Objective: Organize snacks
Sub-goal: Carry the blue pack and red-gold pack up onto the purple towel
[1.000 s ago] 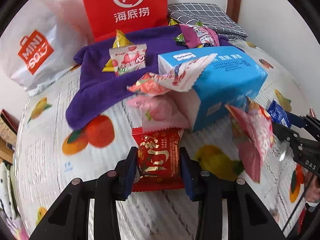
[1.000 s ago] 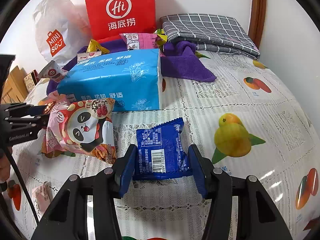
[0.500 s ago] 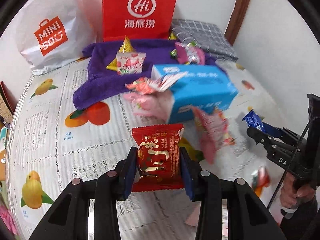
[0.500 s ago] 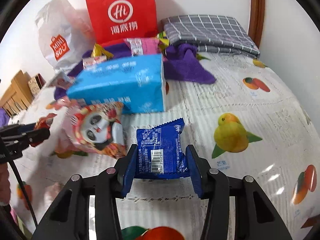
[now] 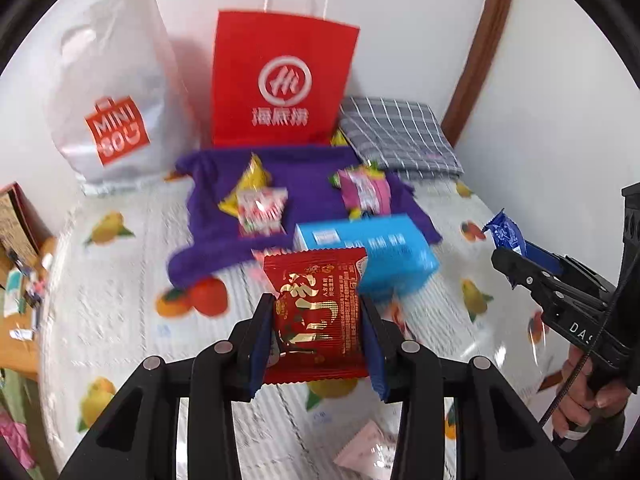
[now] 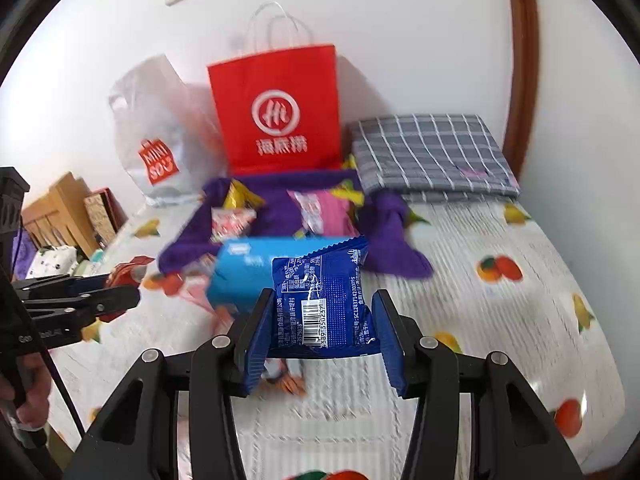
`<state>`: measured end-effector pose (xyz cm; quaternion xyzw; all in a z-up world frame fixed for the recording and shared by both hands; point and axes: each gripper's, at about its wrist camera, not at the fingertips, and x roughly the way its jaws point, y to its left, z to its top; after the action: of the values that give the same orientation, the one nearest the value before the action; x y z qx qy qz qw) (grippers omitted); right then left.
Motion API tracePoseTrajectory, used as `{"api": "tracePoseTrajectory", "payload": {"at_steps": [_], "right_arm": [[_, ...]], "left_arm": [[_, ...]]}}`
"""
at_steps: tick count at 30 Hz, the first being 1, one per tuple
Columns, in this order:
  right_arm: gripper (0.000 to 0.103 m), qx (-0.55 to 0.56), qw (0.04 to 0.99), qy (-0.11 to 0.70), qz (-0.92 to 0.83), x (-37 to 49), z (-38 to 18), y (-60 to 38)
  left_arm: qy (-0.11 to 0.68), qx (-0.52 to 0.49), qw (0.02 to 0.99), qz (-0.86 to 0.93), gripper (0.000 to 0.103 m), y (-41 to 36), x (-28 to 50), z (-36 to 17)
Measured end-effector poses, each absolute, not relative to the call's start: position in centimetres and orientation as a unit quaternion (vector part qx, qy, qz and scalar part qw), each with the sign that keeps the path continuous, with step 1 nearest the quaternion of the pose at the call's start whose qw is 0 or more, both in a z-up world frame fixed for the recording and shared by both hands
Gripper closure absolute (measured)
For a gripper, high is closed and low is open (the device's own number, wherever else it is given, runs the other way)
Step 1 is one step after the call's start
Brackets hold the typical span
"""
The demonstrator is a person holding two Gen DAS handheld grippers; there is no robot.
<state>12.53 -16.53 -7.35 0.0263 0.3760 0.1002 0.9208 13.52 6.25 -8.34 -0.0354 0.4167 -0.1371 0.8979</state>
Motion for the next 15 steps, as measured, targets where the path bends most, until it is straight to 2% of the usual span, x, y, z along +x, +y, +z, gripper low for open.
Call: {"api": "tracePoseTrajectory", "payload": {"at_steps": [10,15], "right_arm": [[0.054,0.02,0.924,0.361,0.129,18.2,-2.7,-14.5],[0.054,0.017,0.919,0.362,0.157,22.3,-2.2,-13.8]], "left_arm": [[0.386,-0.049,0.914,-0.114,0.064,7.2,18.3,-3.6],[0.372,-0.043,0.924,-0.083,0.064,7.7,21.8,-2.4]]}}
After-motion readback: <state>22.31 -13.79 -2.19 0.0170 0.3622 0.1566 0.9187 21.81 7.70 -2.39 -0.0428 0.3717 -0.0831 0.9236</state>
